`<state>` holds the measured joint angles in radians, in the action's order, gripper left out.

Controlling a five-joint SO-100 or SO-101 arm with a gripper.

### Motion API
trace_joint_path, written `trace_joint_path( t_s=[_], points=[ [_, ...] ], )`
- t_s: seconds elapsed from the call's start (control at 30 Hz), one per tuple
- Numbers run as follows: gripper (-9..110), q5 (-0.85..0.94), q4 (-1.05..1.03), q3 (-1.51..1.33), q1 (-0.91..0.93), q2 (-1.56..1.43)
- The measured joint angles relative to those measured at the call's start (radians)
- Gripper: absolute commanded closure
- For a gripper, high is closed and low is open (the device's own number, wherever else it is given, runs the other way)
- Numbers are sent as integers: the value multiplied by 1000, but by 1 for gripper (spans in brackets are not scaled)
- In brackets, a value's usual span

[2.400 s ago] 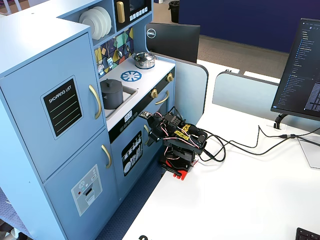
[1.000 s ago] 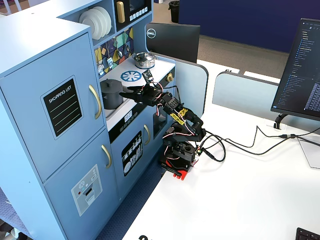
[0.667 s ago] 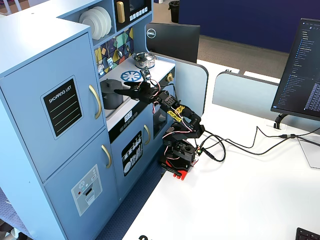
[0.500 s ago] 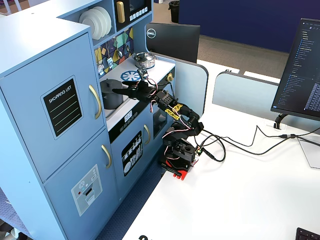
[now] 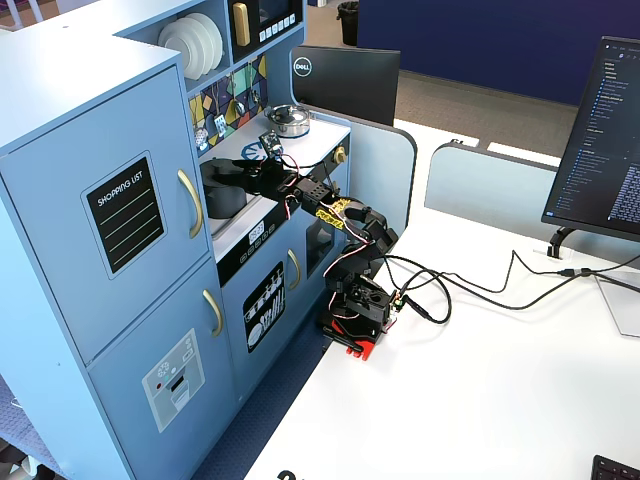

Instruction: Take off the lid from the gray recipient and place it on the counter

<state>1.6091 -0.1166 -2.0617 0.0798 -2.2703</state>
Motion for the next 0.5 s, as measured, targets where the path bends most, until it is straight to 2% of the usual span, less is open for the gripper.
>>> trace_joint_path(
  t_s=[0.43,0.5],
  points=[
    [78,12,66,89,0,170],
    [81,14,74,106,0,192]
  ],
)
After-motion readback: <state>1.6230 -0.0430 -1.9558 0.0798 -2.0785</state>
